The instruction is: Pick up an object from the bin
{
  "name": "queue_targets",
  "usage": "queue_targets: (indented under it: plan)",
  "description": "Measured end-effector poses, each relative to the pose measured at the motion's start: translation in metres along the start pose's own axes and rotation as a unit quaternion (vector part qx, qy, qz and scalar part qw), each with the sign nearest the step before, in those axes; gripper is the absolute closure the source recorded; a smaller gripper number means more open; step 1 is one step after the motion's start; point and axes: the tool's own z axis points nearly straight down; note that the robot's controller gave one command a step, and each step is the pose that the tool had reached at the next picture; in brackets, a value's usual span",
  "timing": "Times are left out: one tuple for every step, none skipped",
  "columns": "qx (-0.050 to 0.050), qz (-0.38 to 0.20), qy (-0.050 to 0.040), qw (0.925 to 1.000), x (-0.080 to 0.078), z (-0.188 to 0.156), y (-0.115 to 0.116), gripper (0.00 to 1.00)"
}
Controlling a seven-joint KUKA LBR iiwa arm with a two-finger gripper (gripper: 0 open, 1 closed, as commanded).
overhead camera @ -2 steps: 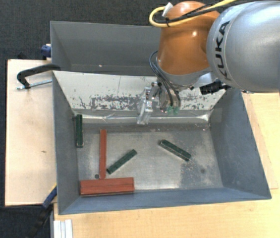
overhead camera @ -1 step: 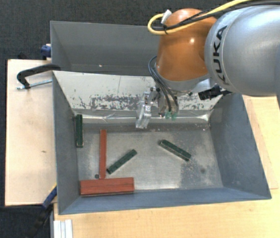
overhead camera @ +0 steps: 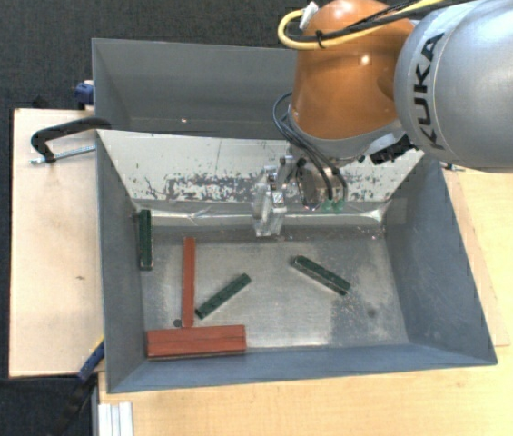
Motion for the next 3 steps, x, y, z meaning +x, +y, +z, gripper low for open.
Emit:
queue_targets:
  plan:
    - [-0.001,-0.040,-0.0079,0.9992,0.018,0.017,-0.017,1.00]
    - [-0.001,-0.006,-0.0021,1.0000,-0.011,0.079,0.007,0.00]
    - [-0.001,-0.005,-0.0030,1.0000,-0.011,0.078,0.006,0.00]
